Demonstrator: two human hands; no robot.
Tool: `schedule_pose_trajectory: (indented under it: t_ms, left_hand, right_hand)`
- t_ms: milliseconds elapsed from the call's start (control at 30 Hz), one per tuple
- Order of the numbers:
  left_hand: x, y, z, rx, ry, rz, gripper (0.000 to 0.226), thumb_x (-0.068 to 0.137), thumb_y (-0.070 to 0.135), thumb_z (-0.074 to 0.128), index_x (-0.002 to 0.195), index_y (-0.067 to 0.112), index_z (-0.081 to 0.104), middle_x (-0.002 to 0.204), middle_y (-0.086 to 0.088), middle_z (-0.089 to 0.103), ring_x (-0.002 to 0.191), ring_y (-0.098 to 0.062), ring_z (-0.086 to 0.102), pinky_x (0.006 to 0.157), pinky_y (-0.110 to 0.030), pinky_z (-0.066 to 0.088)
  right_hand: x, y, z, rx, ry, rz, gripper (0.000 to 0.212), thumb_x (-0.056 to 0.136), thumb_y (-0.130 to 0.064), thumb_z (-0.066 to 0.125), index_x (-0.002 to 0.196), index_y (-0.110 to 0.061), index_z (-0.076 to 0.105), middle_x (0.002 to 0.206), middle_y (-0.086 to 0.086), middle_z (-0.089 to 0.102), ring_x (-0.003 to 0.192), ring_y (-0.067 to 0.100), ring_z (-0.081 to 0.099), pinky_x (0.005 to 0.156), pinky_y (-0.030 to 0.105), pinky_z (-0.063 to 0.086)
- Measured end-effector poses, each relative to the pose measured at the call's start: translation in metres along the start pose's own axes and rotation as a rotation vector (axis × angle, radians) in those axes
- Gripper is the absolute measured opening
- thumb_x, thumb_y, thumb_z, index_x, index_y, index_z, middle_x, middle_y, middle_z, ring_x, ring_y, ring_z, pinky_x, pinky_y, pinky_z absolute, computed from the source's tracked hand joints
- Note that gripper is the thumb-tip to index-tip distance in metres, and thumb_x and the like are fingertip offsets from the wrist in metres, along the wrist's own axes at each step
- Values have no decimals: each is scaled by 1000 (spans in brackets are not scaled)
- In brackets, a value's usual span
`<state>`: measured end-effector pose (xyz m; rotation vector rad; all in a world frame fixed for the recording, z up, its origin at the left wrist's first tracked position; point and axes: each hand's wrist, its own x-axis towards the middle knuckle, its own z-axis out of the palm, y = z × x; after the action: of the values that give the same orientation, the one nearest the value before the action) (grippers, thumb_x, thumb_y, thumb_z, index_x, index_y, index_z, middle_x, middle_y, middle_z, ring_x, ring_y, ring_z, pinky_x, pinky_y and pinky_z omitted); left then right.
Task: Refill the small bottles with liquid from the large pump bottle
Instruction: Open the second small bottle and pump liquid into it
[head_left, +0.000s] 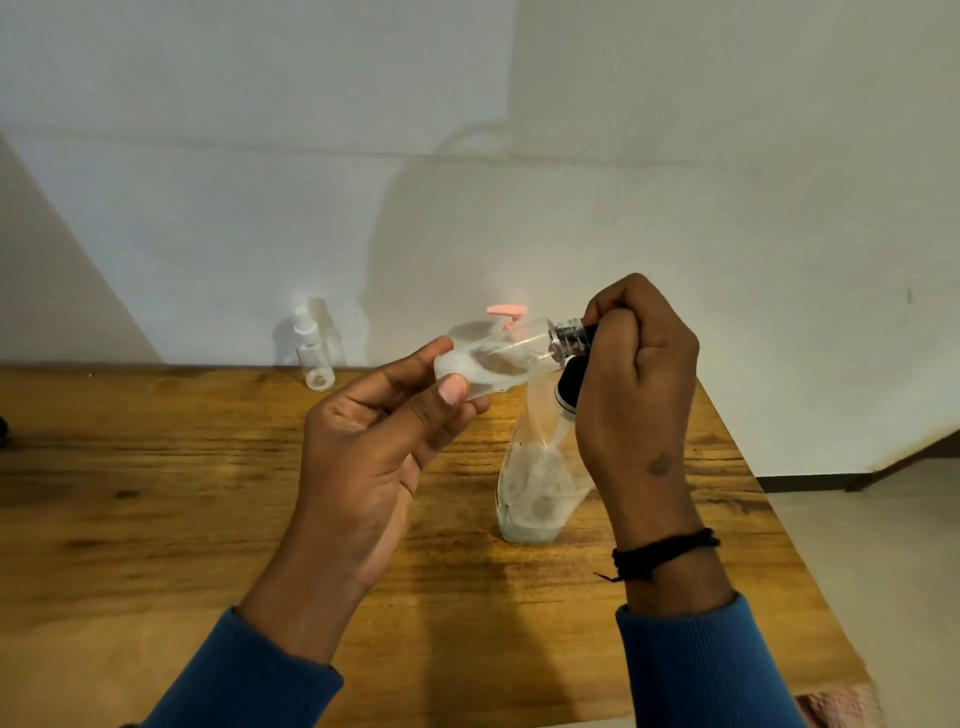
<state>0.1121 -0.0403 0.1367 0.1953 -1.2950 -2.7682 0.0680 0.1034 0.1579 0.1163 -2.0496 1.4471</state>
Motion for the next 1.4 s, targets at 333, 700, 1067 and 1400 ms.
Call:
schedule_pose_trajectory:
  t_ms: [333,700,1067,1400]
  left_hand:
    - [0,0,0,-3,-7,1,48,64,11,74,111,3,69,101,-13,76,85,-29,74,69,-21,58]
    - [0,0,0,-8,-15,5,49,61,13,76,109,4,70,102,-16,76,83,-27,74,69,-21,58]
    - [2,-1,1,3,-25,7,45,66,9,72,111,4,70,103,-16,75,85,-28,74,70,-22,59]
    - [1,-1,1,-4,-23,6,48,64,11,74,112,4,69,104,-17,75,85,-28,74,71,-22,59]
  right_hand:
    - [1,-1,0,4,19,-13,21,88,-3,35,74,-6,50,59,0,42,53,6,38,47,22,27]
    - [2,-2,-1,-16,26,-30,21,88,-3,35,73,-8,49,59,-3,42,54,6,39,47,22,28]
    - [2,-1,-1,-3,48,-35,22,88,-2,35,74,-8,50,60,-6,43,54,5,41,47,19,29]
    - [1,-1,0,18,58,-36,23,89,1,35,73,-7,49,58,-4,42,54,4,42,46,18,29]
